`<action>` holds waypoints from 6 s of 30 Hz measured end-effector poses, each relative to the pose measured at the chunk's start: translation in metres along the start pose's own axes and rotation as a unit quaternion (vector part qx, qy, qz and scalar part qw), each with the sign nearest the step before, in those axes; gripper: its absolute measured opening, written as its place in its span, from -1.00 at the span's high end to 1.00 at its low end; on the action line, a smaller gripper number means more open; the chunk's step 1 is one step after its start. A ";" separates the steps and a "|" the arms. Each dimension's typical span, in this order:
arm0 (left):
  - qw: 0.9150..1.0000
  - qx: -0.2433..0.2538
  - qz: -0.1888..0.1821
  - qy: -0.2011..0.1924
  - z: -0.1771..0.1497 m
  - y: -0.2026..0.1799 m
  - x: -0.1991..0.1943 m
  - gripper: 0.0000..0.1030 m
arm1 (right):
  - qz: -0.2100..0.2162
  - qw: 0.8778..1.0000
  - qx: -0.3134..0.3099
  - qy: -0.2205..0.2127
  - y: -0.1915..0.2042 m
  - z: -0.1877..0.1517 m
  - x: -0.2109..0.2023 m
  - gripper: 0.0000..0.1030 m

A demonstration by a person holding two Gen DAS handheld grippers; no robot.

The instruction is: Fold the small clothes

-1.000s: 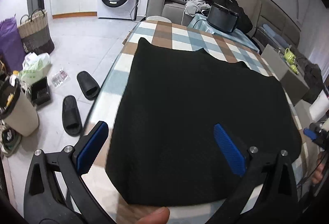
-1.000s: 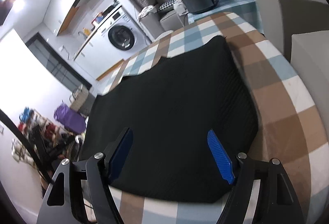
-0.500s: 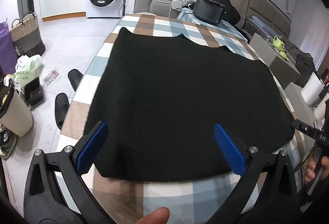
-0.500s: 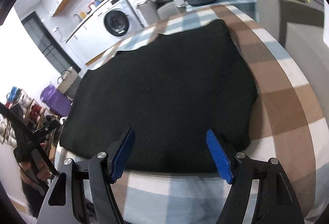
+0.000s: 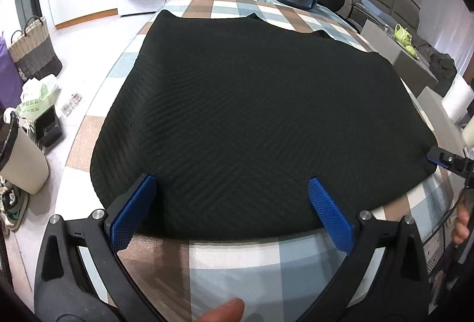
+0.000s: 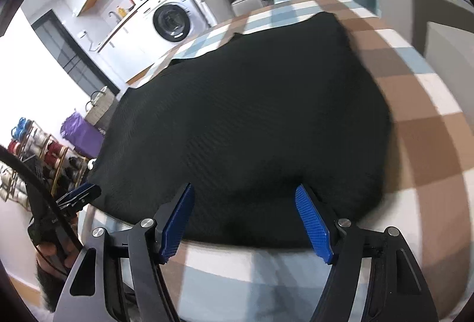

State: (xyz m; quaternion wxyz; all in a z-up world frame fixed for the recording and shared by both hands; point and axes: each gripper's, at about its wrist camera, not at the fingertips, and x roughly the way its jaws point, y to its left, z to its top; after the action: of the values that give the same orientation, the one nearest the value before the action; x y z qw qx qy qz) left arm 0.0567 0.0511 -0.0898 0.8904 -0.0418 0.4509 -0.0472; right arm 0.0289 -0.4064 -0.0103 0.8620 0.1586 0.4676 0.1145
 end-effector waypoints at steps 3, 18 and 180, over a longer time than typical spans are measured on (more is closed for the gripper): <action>1.000 0.013 -0.008 -0.004 0.007 -0.010 0.000 -0.98 | -0.019 1.000 -0.016 -0.001 0.008 0.000 -0.005 -0.35; 0.997 0.079 0.003 0.018 0.010 -0.045 0.030 -0.98 | -0.077 0.988 -0.131 0.009 0.059 0.000 0.038 -0.34; 0.997 0.015 -0.078 -0.003 0.100 -0.033 0.057 -0.44 | 0.068 0.990 0.112 0.044 -0.006 0.074 0.061 0.24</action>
State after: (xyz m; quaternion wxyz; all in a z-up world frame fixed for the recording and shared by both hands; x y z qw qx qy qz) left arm 0.1691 0.0144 -0.0728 0.8859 -0.0640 0.4426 -0.1230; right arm 0.1243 -0.4027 -0.0218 0.8076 0.2807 0.5031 0.1262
